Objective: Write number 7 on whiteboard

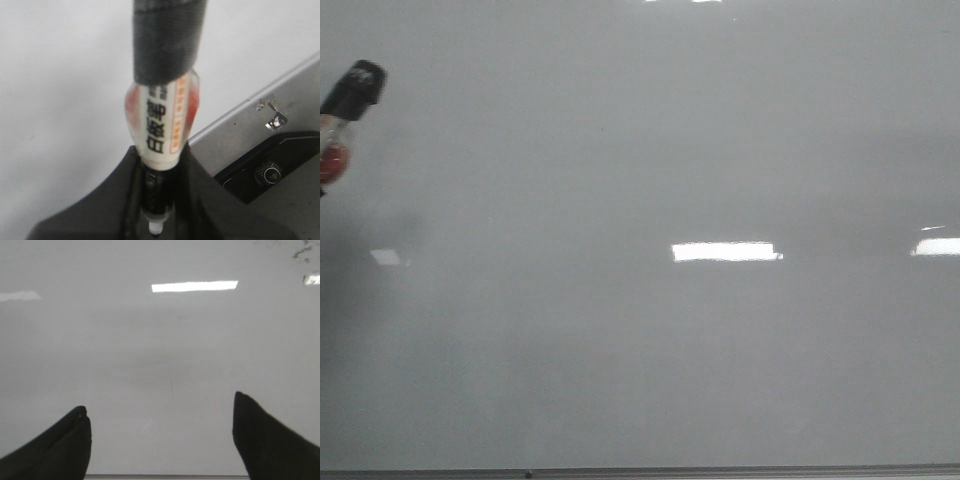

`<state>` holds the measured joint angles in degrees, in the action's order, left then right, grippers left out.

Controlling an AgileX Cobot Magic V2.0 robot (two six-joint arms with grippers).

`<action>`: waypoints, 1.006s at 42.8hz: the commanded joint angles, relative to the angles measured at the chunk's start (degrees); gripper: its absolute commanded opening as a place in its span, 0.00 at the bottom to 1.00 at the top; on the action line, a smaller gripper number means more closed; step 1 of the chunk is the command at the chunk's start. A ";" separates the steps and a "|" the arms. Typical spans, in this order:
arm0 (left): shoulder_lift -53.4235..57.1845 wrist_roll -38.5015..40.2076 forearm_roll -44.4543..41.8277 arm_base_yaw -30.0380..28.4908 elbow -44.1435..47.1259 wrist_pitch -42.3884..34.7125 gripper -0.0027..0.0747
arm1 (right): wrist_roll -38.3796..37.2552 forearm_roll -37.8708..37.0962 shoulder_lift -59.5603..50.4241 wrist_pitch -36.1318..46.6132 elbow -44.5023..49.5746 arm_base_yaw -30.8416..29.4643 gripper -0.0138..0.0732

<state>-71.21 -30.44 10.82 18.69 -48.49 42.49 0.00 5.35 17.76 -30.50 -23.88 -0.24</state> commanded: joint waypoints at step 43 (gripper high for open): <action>6.23 -17.02 1.45 31.69 -2.08 -5.33 0.01 | 44.56 33.88 48.66 -13.10 -33.96 43.47 0.85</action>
<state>-66.31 -47.68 11.28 50.00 -48.58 40.36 43.28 36.38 66.20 -47.47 -55.16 41.48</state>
